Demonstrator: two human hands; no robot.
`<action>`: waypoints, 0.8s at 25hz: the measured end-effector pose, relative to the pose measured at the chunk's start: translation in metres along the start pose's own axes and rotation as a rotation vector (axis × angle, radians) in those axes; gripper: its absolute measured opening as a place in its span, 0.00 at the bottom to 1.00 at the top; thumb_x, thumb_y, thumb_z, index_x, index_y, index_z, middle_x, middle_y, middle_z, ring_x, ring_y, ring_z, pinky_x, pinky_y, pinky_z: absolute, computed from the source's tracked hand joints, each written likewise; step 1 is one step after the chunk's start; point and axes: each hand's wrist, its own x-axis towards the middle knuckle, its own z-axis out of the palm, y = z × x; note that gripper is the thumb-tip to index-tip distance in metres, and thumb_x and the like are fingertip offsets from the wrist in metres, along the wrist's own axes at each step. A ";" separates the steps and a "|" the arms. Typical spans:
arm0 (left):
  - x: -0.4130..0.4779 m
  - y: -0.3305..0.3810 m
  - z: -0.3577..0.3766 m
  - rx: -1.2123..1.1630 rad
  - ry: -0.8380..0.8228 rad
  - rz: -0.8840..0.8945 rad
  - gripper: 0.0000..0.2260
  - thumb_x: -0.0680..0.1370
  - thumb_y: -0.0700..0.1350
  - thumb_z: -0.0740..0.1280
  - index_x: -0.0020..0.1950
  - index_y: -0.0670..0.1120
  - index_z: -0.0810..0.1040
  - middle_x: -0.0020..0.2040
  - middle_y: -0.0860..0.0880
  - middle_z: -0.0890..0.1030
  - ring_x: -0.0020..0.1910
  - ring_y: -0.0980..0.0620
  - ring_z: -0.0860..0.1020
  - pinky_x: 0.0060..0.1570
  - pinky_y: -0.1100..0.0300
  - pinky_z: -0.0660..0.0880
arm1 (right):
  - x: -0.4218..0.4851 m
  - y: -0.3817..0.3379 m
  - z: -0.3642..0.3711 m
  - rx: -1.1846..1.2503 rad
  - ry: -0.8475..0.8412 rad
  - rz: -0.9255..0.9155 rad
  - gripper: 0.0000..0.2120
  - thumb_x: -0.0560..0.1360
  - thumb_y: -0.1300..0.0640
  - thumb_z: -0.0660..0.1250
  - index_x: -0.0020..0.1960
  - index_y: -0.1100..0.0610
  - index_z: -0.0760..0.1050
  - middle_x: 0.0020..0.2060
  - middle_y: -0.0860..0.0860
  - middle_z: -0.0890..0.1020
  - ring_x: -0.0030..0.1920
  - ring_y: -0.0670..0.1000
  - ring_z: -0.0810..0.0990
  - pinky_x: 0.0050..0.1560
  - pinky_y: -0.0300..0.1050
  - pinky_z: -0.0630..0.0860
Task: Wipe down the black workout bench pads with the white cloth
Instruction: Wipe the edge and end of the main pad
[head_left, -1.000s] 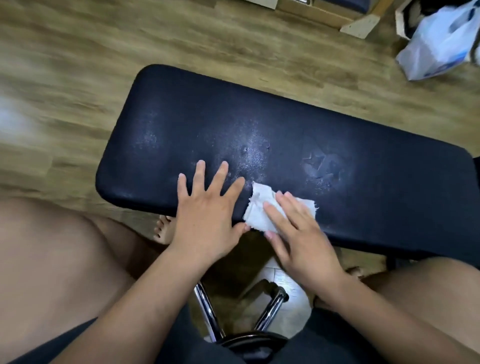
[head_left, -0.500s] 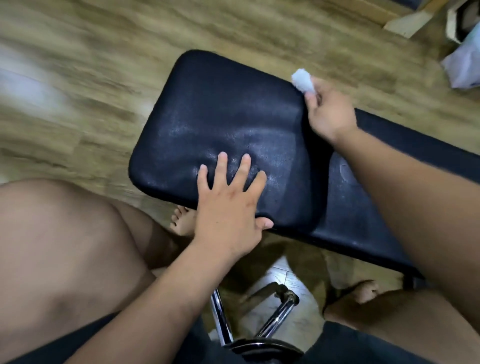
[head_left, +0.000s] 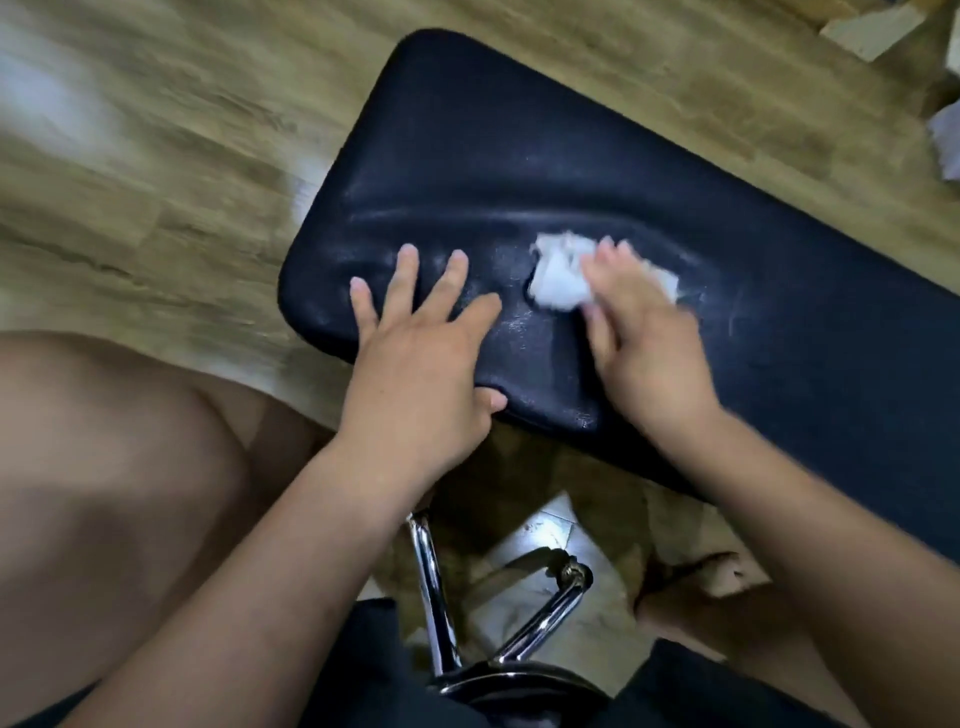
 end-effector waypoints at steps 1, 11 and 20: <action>0.002 0.003 0.000 0.006 -0.017 0.000 0.34 0.72 0.57 0.72 0.74 0.56 0.61 0.81 0.50 0.48 0.79 0.39 0.42 0.74 0.33 0.41 | 0.034 0.010 0.000 -0.016 0.022 0.035 0.19 0.78 0.61 0.59 0.68 0.62 0.72 0.67 0.63 0.74 0.69 0.63 0.71 0.70 0.50 0.64; -0.001 -0.032 -0.029 -0.099 0.157 -0.071 0.29 0.75 0.53 0.71 0.74 0.52 0.67 0.79 0.48 0.59 0.79 0.46 0.53 0.77 0.46 0.52 | 0.046 -0.043 0.009 0.086 0.027 0.082 0.18 0.80 0.58 0.57 0.68 0.59 0.72 0.68 0.57 0.74 0.70 0.58 0.70 0.71 0.44 0.59; 0.000 -0.048 -0.021 -0.115 -0.003 -0.073 0.35 0.75 0.51 0.72 0.78 0.51 0.59 0.81 0.48 0.49 0.79 0.44 0.43 0.77 0.48 0.42 | 0.018 -0.057 0.015 -0.045 -0.115 -0.124 0.21 0.79 0.61 0.57 0.71 0.60 0.69 0.71 0.59 0.70 0.73 0.59 0.65 0.74 0.50 0.58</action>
